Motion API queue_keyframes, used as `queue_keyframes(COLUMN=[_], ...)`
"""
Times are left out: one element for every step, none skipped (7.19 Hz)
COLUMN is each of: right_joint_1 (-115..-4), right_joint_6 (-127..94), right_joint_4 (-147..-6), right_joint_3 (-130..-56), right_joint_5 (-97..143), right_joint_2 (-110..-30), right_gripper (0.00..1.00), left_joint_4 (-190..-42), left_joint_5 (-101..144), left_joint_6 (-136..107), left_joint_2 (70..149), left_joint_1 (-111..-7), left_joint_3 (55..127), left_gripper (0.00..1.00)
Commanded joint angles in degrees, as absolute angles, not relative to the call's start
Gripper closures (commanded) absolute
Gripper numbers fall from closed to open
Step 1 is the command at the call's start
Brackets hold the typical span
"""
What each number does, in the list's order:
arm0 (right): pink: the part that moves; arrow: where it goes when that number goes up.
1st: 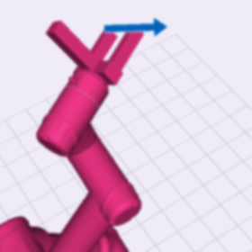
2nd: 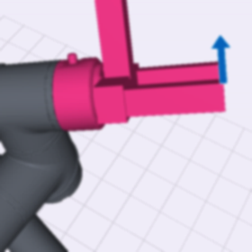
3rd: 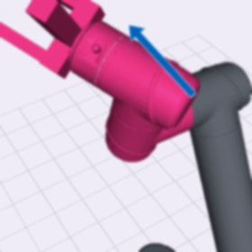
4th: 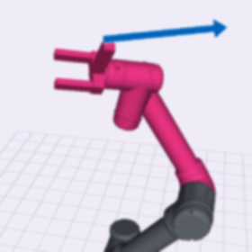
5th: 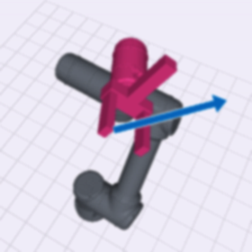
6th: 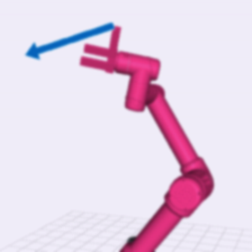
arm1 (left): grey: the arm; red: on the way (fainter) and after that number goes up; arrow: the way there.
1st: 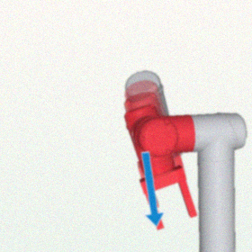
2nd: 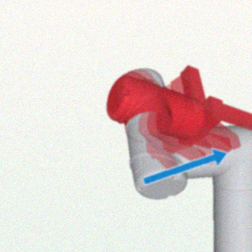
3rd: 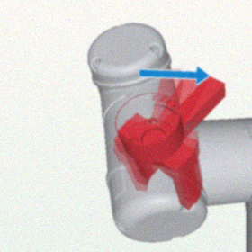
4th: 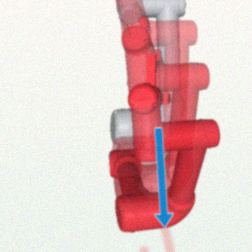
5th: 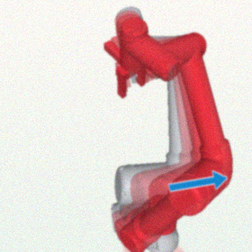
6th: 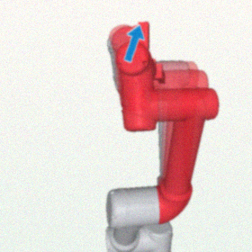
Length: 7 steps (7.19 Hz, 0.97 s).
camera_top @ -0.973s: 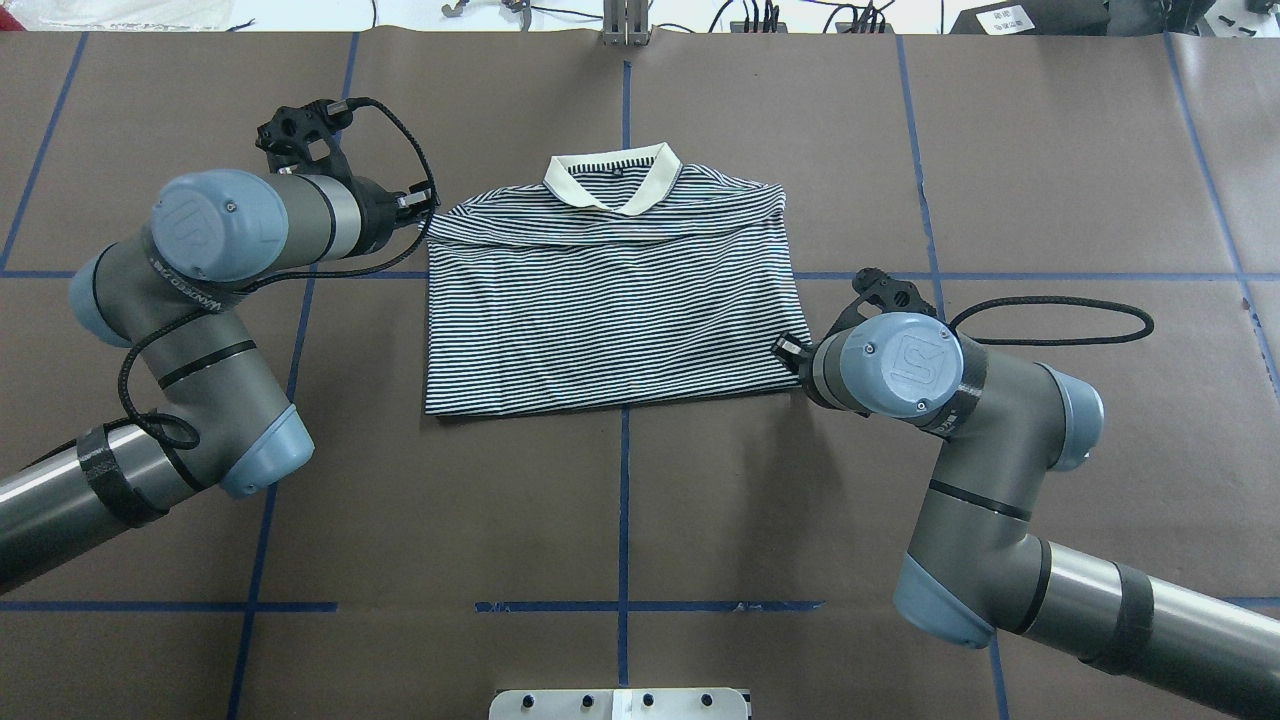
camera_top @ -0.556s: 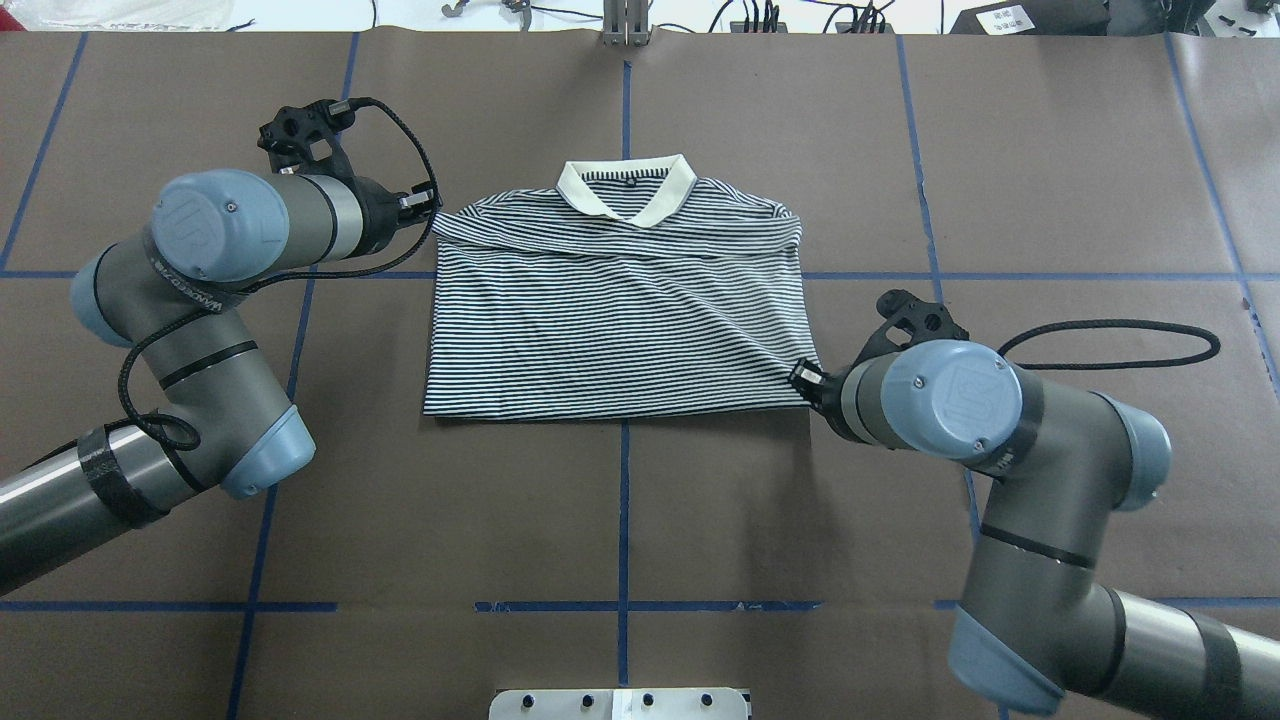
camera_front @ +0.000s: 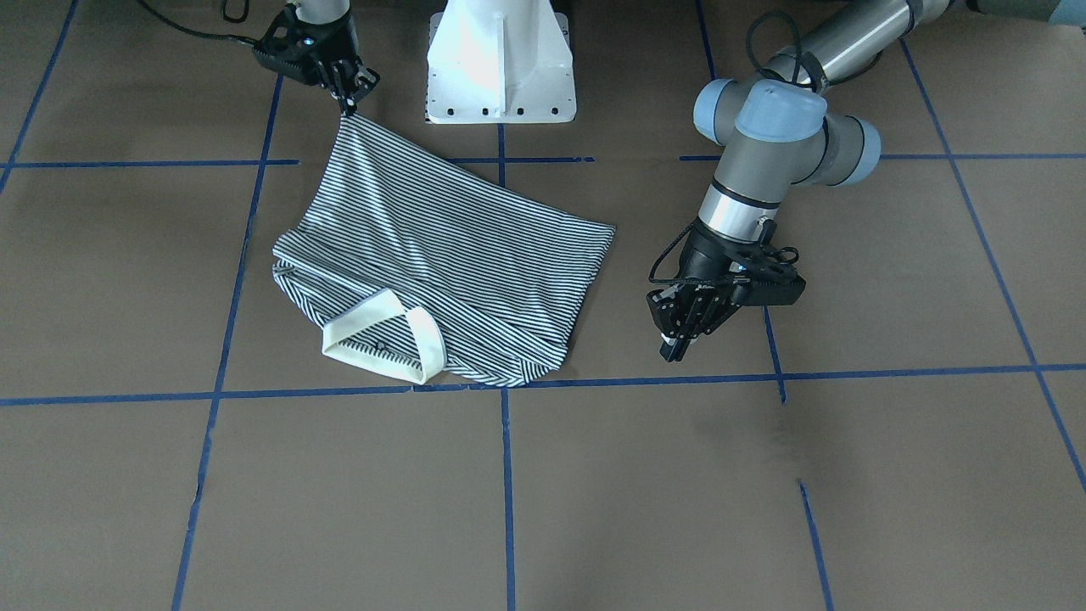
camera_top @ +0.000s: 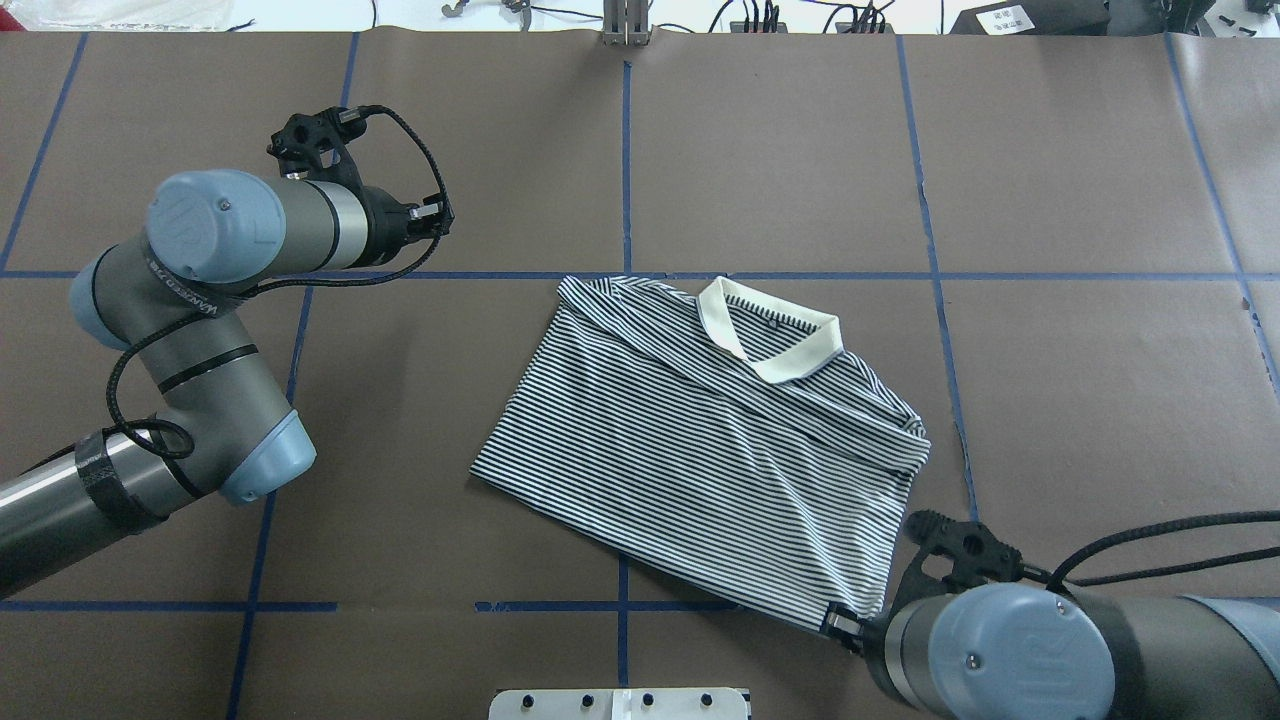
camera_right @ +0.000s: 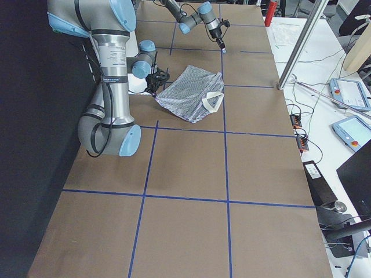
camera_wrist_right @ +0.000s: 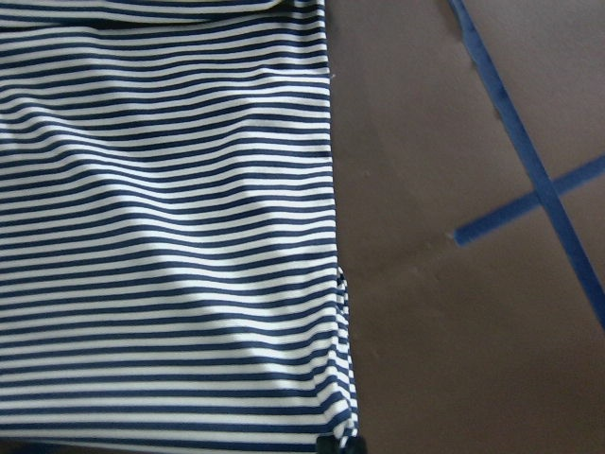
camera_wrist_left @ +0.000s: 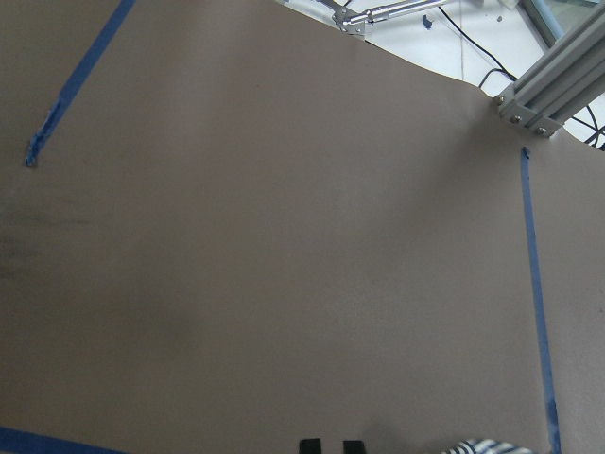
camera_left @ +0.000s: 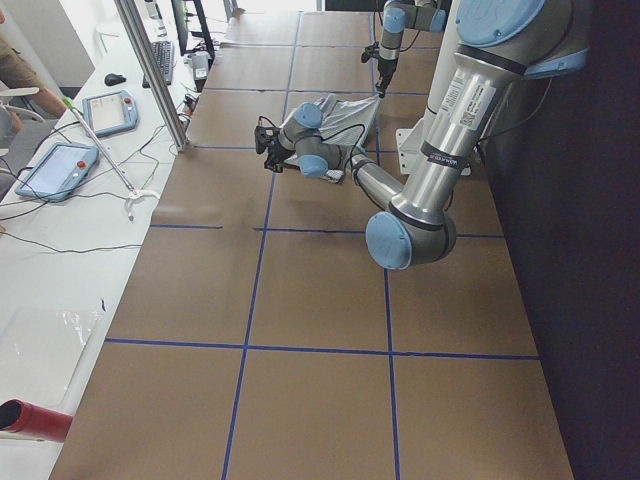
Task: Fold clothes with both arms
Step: 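Drag the shirt corner toward the robot with the right gripper, rotating it, then move both grippers to the shirt edges nearest the robot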
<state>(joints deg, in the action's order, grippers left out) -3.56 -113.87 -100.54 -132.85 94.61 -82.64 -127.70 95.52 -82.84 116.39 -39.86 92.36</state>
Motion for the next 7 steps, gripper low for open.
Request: queue_keyframes(right_joint_1=[4.6, 5.1, 3.2, -2.1, -7.9, -12.7, -15.0], right_joint_6=[-117.3, -117.4, -117.4, -117.3, -117.3, -117.2, -116.8], right_joint_4=[-103.7, -103.8, -103.9, -103.9, -103.8, -103.8, -103.8], right_joint_3=[-134.6, -134.7, -136.7, -138.7, -139.0, -138.6, -138.6], right_joint_5=[95.5, 95.5, 95.5, 95.5, 95.5, 95.4, 95.3], right_joint_2=[-83.1, -83.0, -83.2, -83.1, -82.5, -82.4, -82.5], right_gripper=[0.01, 0.00, 0.00, 0.00, 0.00, 0.00, 0.00], left_joint_4=[-127.6, -127.4, -127.0, -125.7, -123.2, -119.5, -116.8], left_joint_5=[97.8, 99.2, 99.7, 99.1, 95.9, 92.2, 91.9], left_joint_6=[-84.7, -86.6, -91.1, -94.5, -97.7, -98.5, -98.5], left_joint_2=[114.1, 113.4, 112.0, 107.0, 105.1, 105.3, 106.5], left_joint_1=[-37.9, -36.1, -33.0, -27.9, -22.3, -18.7, -17.3], left_joint_3=[95.9, 97.5, 100.4, 106.1, 108.1, 107.8, 107.6], left_gripper=[0.77, 0.72, 0.65, 0.62, 0.58, 0.50, 0.50])
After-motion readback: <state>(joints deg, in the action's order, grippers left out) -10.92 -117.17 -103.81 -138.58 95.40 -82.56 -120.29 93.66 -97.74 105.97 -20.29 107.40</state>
